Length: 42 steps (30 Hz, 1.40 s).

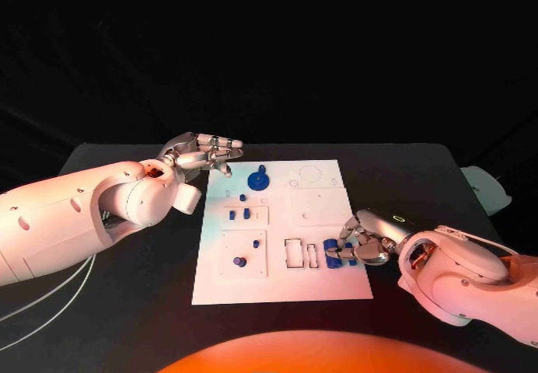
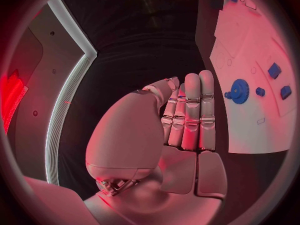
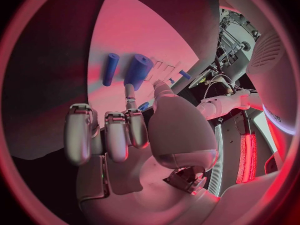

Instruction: Assemble the parts on the task board

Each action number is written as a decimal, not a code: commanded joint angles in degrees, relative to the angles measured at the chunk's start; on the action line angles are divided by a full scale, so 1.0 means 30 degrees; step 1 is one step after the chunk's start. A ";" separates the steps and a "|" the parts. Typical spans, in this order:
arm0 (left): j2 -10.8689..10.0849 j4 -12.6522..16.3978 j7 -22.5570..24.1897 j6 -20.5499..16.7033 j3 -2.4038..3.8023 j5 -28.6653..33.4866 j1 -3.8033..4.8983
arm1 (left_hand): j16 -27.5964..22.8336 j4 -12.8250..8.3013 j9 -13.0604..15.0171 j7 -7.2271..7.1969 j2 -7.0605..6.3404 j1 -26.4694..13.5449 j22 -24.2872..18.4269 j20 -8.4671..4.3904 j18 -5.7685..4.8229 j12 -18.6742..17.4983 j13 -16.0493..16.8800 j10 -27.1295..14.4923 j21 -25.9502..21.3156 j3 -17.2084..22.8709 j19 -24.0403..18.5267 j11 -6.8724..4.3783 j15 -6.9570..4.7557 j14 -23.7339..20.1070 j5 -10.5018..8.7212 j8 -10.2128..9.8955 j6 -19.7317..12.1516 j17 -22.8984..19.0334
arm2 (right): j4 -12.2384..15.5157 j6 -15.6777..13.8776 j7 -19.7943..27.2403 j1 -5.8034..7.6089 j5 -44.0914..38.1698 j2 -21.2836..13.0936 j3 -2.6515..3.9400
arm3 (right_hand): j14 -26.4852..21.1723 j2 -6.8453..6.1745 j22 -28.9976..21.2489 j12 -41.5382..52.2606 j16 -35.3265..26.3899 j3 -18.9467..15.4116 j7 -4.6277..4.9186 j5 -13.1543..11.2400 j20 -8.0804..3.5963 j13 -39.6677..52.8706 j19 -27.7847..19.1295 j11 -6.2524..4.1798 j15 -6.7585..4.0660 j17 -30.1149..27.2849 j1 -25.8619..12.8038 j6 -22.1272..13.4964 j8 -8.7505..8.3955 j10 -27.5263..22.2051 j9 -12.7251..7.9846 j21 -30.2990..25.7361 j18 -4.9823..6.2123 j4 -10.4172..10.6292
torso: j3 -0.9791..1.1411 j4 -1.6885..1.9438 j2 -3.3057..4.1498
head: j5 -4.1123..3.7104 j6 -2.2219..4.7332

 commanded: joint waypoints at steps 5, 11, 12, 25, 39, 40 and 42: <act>-0.0075 0.0114 0.0169 0.0252 0.0008 -0.0065 0.0009 | -0.0047 -0.0063 0.0001 -0.0024 -0.0013 -0.0204 0.0020 -0.0034 0.0292 0.0043 -0.0022 -0.0130 0.0051 -0.0074 -0.0100 0.0058 0.0039 -0.0087 -0.0046 0.0108 -0.0079 -0.0030 | -0.0474 -0.0132 -0.0801 -0.0295 -0.0862 0.0498 -0.0004 | 0.1546 0.0076 0.3728 -0.0086 0.0057 -0.0128 -0.0062 0.0089 -0.0131 0.1697 0.0781 -0.0079 -0.0147 0.2823 -0.0102 -0.0066 0.0091 -0.0049 0.0022 -0.0093 -0.0348 -0.0047 | 0.0002 0.0043 0.0018 | 0.0061 -0.0083; -0.0166 0.0140 0.0116 0.0355 0.0008 -0.0065 0.0010 | -0.0053 -0.0076 0.0004 -0.0021 -0.0013 -0.0210 0.0020 -0.0032 0.0292 0.0063 -0.0020 -0.0134 0.0049 -0.0077 -0.0108 0.0060 0.0040 -0.0098 -0.0048 0.0121 -0.0080 -0.0034 | -0.0758 0.0029 -0.0989 -0.0489 -0.1192 0.0740 -0.0004 | 0.1546 0.0110 0.3741 -0.0085 0.0058 -0.0182 -0.0078 0.0119 -0.0132 0.1710 0.0791 -0.0088 -0.0151 0.2827 -0.0093 -0.0043 0.0129 -0.0043 0.0075 -0.0062 -0.0355 -0.0057 | 0.0004 0.0064 0.0025 | 0.0012 -0.0103; -0.0172 0.0145 0.0109 0.0363 0.0008 -0.0065 0.0010 | -0.0056 -0.0084 0.0005 -0.0020 -0.0012 -0.0213 0.0020 -0.0031 0.0292 0.0073 -0.0019 -0.0136 0.0049 -0.0078 -0.0112 0.0061 0.0041 -0.0104 -0.0048 0.0127 -0.0080 -0.0037 | -0.0785 0.0052 -0.1005 -0.0519 -0.1223 0.0770 -0.0004 | 0.1546 0.0110 0.3741 -0.0085 0.0058 -0.0182 -0.0078 0.0119 -0.0132 0.1710 0.0791 -0.0088 -0.0151 0.2827 -0.0093 -0.0043 0.0129 -0.0043 0.0075 -0.0062 -0.0355 -0.0057 | 0.0007 0.0073 0.0029 | -0.0003 -0.0110; -0.0221 0.0167 0.0035 0.0455 0.0008 -0.0065 0.0011 | -0.0058 -0.0077 0.0005 -0.0016 -0.0014 -0.0235 0.0019 -0.0027 0.0290 0.0078 -0.0020 -0.0145 0.0046 -0.0087 -0.0117 0.0066 0.0045 -0.0109 -0.0051 0.0131 -0.0086 -0.0039 | -0.1079 0.0284 -0.1094 -0.1008 -0.1363 0.1518 -0.0001 | 0.1537 0.0082 0.3734 -0.0119 0.0040 -0.0382 -0.0098 0.0044 -0.0139 0.1700 0.0774 -0.0104 -0.0165 0.2791 -0.0053 -0.0042 0.0201 -0.0057 0.0206 -0.0111 -0.0347 -0.0068 | 0.0028 0.0182 0.0054 | -0.0103 -0.0169; -0.0226 0.0182 -0.0022 0.0505 0.0008 -0.0065 0.0011 | -0.0058 -0.0077 0.0005 -0.0016 -0.0014 -0.0235 0.0019 -0.0027 0.0290 0.0078 -0.0020 -0.0145 0.0046 -0.0087 -0.0117 0.0066 0.0045 -0.0109 -0.0051 0.0131 -0.0086 -0.0039 | -0.1238 0.0758 -0.1345 -0.1102 -0.1636 0.1738 0.0001 | 0.1550 0.0319 0.3779 -0.0163 0.0061 -0.0666 -0.0183 0.0925 -0.0199 0.1765 0.0795 -0.0184 -0.0233 0.2850 0.0926 -0.0056 0.0470 -0.0030 0.0709 -0.0085 -0.0358 -0.0185 | 0.0013 0.0265 0.0046 | -0.0199 -0.0247; -0.0223 0.0182 -0.0023 0.0506 0.0008 -0.0065 0.0011 | -0.0058 -0.0077 0.0005 -0.0016 -0.0014 -0.0235 0.0019 -0.0027 0.0290 0.0078 -0.0020 -0.0145 0.0046 -0.0087 -0.0117 0.0066 0.0045 -0.0109 -0.0051 0.0131 -0.0086 -0.0039 | -0.1250 0.0819 -0.1363 -0.1103 -0.1659 0.1743 0.0001 | 0.1553 0.0357 0.3785 -0.0171 0.0068 -0.0671 -0.0195 0.1044 -0.0205 0.1769 0.0798 -0.0194 -0.0241 0.2866 0.1083 -0.0049 0.0502 -0.0029 0.0765 -0.0080 -0.0359 -0.0223 | 0.0011 0.0274 0.0046 | -0.0215 -0.0247; -0.0206 0.0170 -0.0024 0.0517 0.0008 -0.0065 0.0011 | -0.0058 -0.0077 0.0005 -0.0016 -0.0014 -0.0235 0.0019 -0.0027 0.0290 0.0078 -0.0020 -0.0145 0.0046 -0.0087 -0.0117 0.0066 0.0045 -0.0109 -0.0051 0.0131 -0.0086 -0.0039 | -0.1268 0.0940 -0.1388 -0.1104 -0.1707 0.1761 0.0001 | 0.1560 0.0386 0.3799 -0.0166 0.0079 -0.0589 -0.0242 0.1365 -0.0224 0.1802 0.0808 -0.0243 -0.0277 0.2893 0.1725 -0.0001 0.0588 -0.0005 0.0888 -0.0064 -0.0363 -0.0517 | 0.0003 0.0282 0.0042 | -0.0256 -0.0246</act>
